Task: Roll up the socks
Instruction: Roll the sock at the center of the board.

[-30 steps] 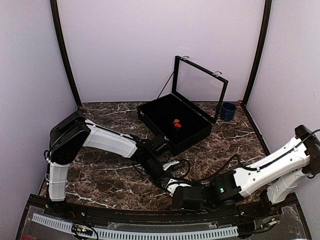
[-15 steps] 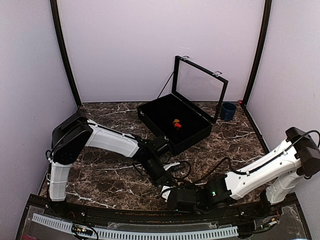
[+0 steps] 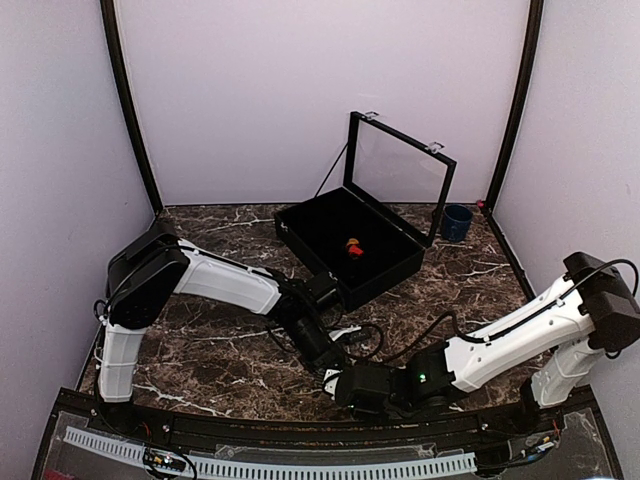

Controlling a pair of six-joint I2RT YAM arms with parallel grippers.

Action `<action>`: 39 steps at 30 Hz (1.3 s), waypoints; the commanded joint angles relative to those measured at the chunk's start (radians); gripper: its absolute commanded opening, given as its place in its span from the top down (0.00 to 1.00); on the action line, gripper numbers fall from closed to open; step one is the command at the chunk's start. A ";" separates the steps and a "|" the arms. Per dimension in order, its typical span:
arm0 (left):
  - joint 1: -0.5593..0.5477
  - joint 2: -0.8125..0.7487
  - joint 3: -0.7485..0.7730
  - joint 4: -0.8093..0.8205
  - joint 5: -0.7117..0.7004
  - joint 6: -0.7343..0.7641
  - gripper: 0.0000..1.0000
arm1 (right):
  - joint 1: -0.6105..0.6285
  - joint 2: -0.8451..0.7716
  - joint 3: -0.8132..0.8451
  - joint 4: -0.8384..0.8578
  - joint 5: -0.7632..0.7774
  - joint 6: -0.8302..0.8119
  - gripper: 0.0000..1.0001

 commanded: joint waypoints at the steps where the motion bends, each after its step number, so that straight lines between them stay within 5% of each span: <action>1: -0.004 0.039 0.012 -0.083 -0.036 0.018 1.00 | -0.005 0.003 -0.017 0.009 -0.041 -0.004 0.52; 11: -0.004 0.047 0.026 -0.094 -0.026 0.030 1.00 | -0.026 0.029 -0.016 -0.011 -0.074 0.004 0.56; 16: -0.004 0.046 0.028 -0.093 -0.022 0.029 1.00 | -0.044 0.056 -0.005 -0.013 -0.108 0.004 0.79; 25: -0.001 0.046 0.022 -0.090 -0.031 0.008 0.99 | -0.055 0.072 0.005 -0.028 -0.165 0.020 1.00; 34: 0.059 -0.020 -0.098 0.065 -0.042 -0.138 0.66 | -0.086 0.062 -0.004 -0.040 -0.234 0.060 1.00; 39: 0.090 -0.080 -0.163 0.132 -0.071 -0.188 0.58 | -0.106 0.058 -0.013 -0.037 -0.269 0.081 1.00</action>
